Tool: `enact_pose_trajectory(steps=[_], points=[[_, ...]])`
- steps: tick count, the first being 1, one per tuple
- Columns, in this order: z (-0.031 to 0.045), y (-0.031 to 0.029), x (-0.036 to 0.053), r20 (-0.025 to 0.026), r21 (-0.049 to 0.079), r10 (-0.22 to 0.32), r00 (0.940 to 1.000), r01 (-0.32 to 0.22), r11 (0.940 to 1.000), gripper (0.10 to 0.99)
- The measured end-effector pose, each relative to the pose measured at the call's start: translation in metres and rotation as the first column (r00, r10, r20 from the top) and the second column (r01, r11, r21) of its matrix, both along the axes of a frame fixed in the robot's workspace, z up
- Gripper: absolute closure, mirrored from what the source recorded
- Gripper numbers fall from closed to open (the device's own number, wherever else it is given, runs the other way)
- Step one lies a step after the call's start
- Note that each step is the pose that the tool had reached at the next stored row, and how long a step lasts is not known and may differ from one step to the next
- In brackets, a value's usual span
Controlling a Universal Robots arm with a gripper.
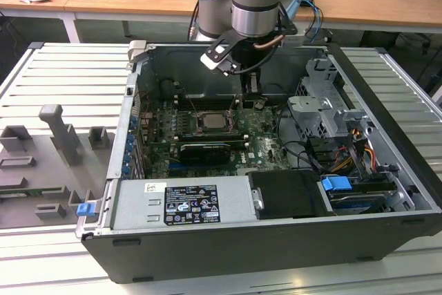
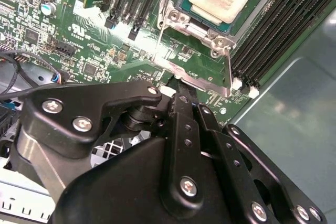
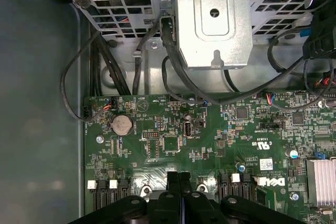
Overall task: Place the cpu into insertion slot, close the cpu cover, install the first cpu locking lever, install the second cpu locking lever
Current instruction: 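Close the cpu cover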
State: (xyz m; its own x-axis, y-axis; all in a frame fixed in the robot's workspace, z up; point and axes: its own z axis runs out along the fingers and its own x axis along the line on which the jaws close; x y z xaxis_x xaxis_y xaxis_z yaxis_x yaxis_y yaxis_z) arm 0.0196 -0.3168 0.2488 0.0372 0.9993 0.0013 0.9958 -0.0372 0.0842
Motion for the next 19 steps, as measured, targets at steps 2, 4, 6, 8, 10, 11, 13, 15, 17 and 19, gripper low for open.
enact_pose_trajectory(steps=[2, 4, 6, 8, 10, 11, 13, 15, 17, 19], points=[[0.0, 0.0, -0.0008, 0.0, 0.0, 0.0, 1.0, 0.0, 1.0, 0.98], [0.0, 0.0, -0.0017, 0.0, 0.0, 0.0, 1.0, 0.0, 1.0, 0.98], [0.0, 0.0, -0.0023, 0.0, 0.0, 0.0, 1.0, 0.0, 1.0, 0.98], [0.0, 0.0, -0.0028, 0.0001, 0.0, 0.0, 1.0, 0.0, 1.0, 0.98], [0.0, 0.0, -0.0034, 0.0, 0.0, 0.0, 1.0, 0.0, 1.0, 0.98], [0.0, 0.0, -0.004, 0.0, 0.0, 0.0, 1.0, 0.0, 1.0, 0.98], [0.0, 0.0, -0.0052, 0.0, 0.0, 0.0, 1.0, 0.0, 1.0, 0.98], [0.0, 0.0, -0.006, 0.0, 0.0, 0.0, 1.0, 0.0, 1.0, 0.98], [0.0, 0.0, -0.0067, 0.0001, 0.0, 0.0, 1.0, 0.0, 1.0, 0.98], [0.0, 0.0, -0.0074, 0.0, 0.0, 0.0, 1.0, 0.0, 1.0, 0.98]])
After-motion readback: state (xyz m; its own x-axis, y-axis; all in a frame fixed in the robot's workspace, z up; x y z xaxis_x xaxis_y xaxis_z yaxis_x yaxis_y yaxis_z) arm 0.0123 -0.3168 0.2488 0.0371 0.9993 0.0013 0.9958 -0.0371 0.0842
